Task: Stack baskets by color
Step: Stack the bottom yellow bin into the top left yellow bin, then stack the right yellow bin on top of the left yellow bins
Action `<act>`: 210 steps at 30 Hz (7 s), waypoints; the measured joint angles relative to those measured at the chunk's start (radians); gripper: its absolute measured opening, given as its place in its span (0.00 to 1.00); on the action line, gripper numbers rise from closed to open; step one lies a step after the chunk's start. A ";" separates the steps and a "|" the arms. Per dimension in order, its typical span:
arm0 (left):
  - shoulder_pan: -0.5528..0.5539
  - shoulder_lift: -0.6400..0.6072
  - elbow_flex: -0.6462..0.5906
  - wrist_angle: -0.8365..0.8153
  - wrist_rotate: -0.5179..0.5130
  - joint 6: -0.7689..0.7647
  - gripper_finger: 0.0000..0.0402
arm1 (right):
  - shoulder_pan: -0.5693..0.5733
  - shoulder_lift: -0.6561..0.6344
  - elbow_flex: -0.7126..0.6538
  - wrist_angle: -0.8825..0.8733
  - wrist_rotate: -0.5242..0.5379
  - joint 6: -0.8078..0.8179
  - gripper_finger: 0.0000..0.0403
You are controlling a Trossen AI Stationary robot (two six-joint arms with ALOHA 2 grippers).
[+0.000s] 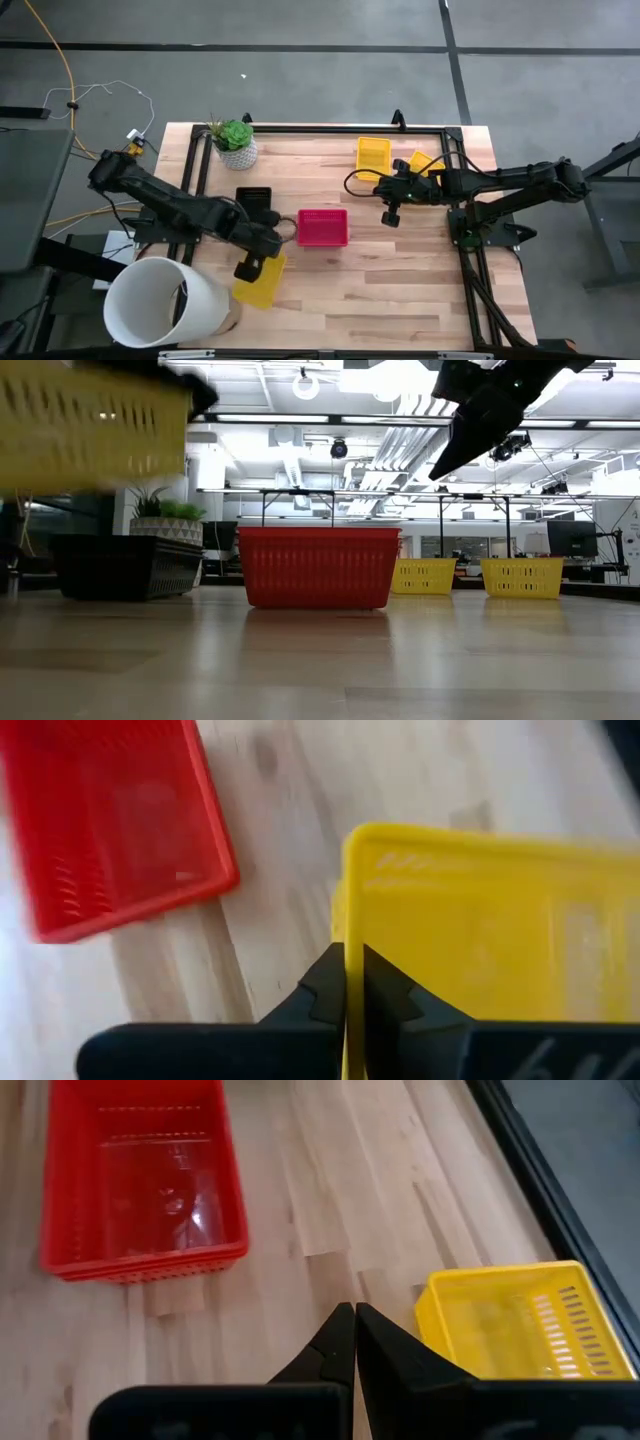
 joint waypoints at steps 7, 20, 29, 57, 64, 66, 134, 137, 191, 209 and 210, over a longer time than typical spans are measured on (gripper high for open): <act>0.014 -0.110 0.163 -0.019 -0.089 0.111 0.00 | 0.001 -0.005 0.000 -0.004 -0.073 -0.043 0.00; 0.316 -0.125 0.100 0.541 0.038 0.358 0.00 | 0.001 -0.191 0.000 -0.006 -0.084 -0.016 0.00; 0.448 -0.113 -0.169 0.953 0.146 0.257 0.00 | 0.003 -0.223 0.000 -0.011 -0.095 -0.014 0.00; 0.708 0.662 0.617 0.693 -0.180 0.519 0.00 | 0.000 -0.222 0.000 0.037 0.164 -0.018 0.00; 0.764 0.856 0.953 0.513 -0.137 0.663 0.00 | 0.000 -0.222 0.000 0.036 0.163 -0.018 0.00; 0.781 0.902 1.034 0.432 -0.106 0.695 0.00 | 0.000 -0.222 0.000 0.036 0.163 -0.018 0.00; 0.728 0.923 1.200 -0.207 -0.064 1.008 0.44 | 0.000 -0.222 0.000 0.024 0.195 -0.079 0.00; 0.744 0.883 1.199 -0.226 0.037 0.895 0.43 | -0.003 -0.223 0.000 -0.009 0.213 -0.079 0.00; 0.734 -0.263 -0.352 1.198 0.503 0.118 0.00 | -0.255 -0.347 -0.070 -0.172 0.357 0.519 0.33; 0.734 -0.262 -0.407 1.284 0.501 0.086 0.00 | -0.343 -0.165 -0.230 -0.590 0.272 1.259 0.34; 0.734 -0.262 -0.407 1.283 0.501 0.086 0.00 | -0.345 -0.156 -0.246 -0.570 0.272 1.270 0.34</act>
